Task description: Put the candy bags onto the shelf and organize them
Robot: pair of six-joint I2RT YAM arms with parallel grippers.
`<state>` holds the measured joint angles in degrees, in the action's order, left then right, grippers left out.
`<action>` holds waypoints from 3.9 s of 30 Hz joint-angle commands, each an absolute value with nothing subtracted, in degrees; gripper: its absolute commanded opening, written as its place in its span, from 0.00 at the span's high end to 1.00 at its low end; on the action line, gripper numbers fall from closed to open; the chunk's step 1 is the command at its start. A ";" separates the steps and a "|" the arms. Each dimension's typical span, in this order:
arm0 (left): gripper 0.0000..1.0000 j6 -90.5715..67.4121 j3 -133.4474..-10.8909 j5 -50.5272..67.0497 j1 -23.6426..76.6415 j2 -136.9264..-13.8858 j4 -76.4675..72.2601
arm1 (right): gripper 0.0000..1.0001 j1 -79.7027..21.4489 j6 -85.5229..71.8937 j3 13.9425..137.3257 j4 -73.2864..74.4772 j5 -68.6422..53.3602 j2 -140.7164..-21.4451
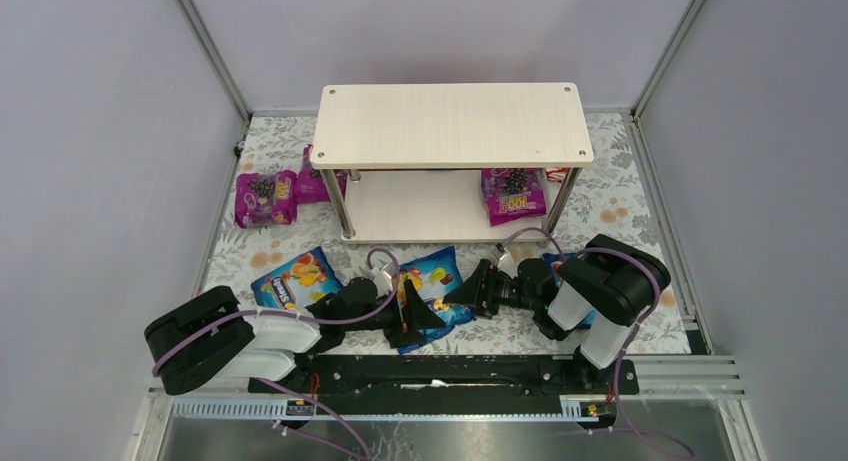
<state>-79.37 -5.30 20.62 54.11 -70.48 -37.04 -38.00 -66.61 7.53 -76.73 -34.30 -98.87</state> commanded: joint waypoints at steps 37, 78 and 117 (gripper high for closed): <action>0.01 -47.71 -29.76 -6.55 53.09 -46.23 8.42 | 1.00 -41.48 -37.38 21.85 7.52 -14.77 -34.64; 0.01 -7.59 -59.38 -29.45 53.13 -40.52 8.00 | 1.00 -41.44 -20.81 119.34 30.84 -26.06 -72.82; 0.01 -5.71 -51.88 -20.33 52.99 -40.34 5.27 | 1.00 5.60 -12.95 114.27 59.38 -40.96 -85.39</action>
<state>-5.23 -51.96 -22.13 53.19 -40.60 7.84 5.13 -17.61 110.85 57.49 -38.76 -83.07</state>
